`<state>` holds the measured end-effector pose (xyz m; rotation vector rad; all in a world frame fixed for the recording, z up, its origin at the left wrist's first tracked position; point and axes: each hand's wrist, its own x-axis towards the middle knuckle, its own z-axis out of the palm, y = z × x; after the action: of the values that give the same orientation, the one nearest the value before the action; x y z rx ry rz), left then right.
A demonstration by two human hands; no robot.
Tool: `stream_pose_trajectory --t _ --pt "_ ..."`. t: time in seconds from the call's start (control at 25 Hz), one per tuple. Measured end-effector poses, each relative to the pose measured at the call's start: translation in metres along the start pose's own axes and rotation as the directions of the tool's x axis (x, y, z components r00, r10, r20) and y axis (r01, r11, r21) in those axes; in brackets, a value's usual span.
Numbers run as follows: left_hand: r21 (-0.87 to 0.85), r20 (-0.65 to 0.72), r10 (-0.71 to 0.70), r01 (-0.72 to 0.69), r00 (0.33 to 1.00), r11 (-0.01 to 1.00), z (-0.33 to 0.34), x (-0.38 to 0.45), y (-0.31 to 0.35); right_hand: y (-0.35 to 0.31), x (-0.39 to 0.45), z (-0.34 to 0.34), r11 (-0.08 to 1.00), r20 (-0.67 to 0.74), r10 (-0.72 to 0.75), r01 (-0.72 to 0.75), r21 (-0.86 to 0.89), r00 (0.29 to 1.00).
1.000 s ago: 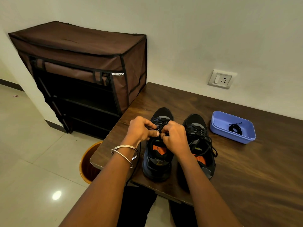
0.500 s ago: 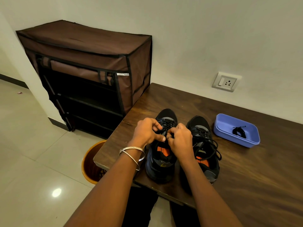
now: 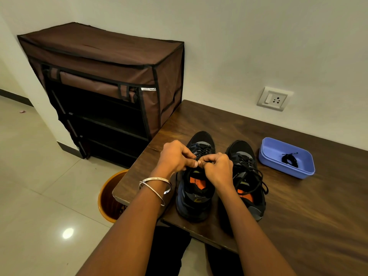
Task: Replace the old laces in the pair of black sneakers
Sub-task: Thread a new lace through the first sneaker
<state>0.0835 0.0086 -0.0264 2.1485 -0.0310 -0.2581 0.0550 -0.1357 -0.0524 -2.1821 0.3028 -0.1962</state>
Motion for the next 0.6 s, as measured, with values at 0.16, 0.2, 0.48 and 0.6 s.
stream_pose_trajectory --t 0.16,0.2,0.48,0.6 --pt "-0.032 0.021 0.0 0.001 1.0 0.999 -0.002 0.0 0.0 -0.002 0.0 -0.001 0.999 0.013 0.022 -0.023 0.041 1.0" --pt "-0.042 0.012 0.001 0.0 1.0 0.999 -0.002 0.0 -0.001 -0.002 0.0 -0.002 0.998 0.027 0.021 -0.023 0.06 0.999" --pt "-0.015 -0.017 -0.003 0.002 1.0 1.0 0.002 0.001 0.001 -0.004 0.005 -0.005 0.982 0.079 -0.135 0.144 -0.12 0.988" --pt "-0.066 -0.019 -0.013 0.012 1.0 0.998 0.002 0.0 0.0 -0.007 0.007 -0.01 0.971 0.116 -0.164 0.181 -0.159 0.98"
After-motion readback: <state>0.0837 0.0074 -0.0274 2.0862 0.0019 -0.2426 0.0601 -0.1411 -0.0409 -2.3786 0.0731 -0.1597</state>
